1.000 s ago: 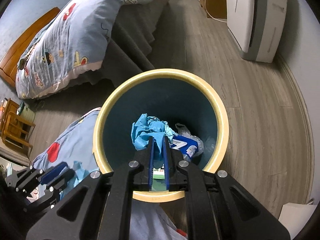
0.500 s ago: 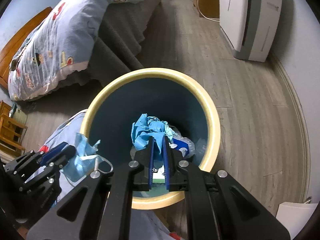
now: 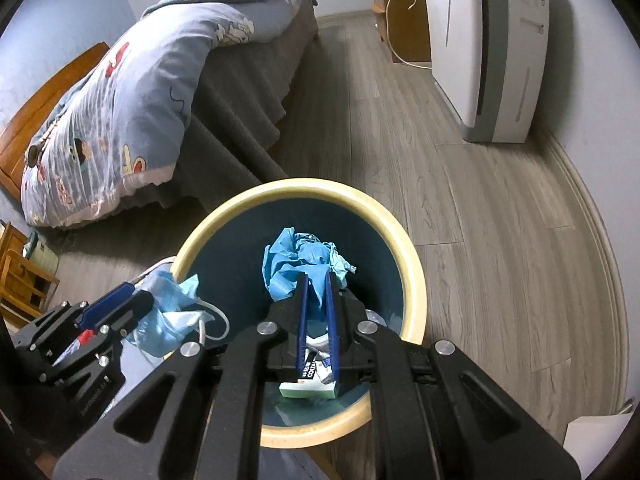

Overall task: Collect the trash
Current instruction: 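Open right tool to drop glove while left tool drops mask into bin, then move both open tools back over the cushion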

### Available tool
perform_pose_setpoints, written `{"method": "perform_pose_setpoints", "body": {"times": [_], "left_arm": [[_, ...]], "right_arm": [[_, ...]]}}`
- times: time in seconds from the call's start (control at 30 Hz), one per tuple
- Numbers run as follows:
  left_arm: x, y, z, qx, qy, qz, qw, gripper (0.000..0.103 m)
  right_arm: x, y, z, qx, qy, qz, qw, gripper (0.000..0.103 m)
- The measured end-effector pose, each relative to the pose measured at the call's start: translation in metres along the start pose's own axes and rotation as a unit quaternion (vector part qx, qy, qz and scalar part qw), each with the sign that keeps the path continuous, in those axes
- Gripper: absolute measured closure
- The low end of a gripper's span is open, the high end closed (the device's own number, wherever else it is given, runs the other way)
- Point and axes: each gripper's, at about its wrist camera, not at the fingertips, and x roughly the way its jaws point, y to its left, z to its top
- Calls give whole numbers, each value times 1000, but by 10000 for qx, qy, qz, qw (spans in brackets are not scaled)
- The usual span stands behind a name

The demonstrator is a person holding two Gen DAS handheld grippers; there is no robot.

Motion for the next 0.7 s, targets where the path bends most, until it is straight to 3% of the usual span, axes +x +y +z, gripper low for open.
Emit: {"method": "perform_pose_setpoints", "body": {"times": [0.17, 0.2, 0.27, 0.3, 0.33, 0.4, 0.47, 0.53, 0.7], "left_arm": [[-2, 6, -3, -32, -23, 121, 9999, 42], [-4, 7, -4, -39, -55, 180, 9998, 35], [-7, 10, -5, -40, -113, 251, 9996, 26], [-11, 11, -6, -31, -158, 287, 9995, 22], [-13, 11, -7, -20, -180, 298, 9994, 21], [-20, 14, -10, 7, -235, 329, 9992, 14], [-25, 15, -12, 2, -284, 406, 9988, 10], [-33, 19, -15, -39, -310, 438, 9986, 8], [-53, 25, -26, -47, -362, 476, 9982, 7]], "right_arm": [[2, 4, -1, -89, 60, -59, 9999, 90], [1, 5, -1, -100, 52, -76, 9999, 85], [-1, 6, -1, -105, 1, -94, 9999, 60], [-2, 7, -1, -115, -25, -93, 9999, 59], [-3, 8, 0, -123, -37, -90, 9999, 58], [-6, 10, 1, -121, -75, -67, 9999, 46], [-12, 13, 1, -107, -167, -30, 9998, 22], [-20, 16, 2, -92, -300, 3, 9995, 10], [-37, 30, -1, -184, -456, -50, 9988, 6]]}}
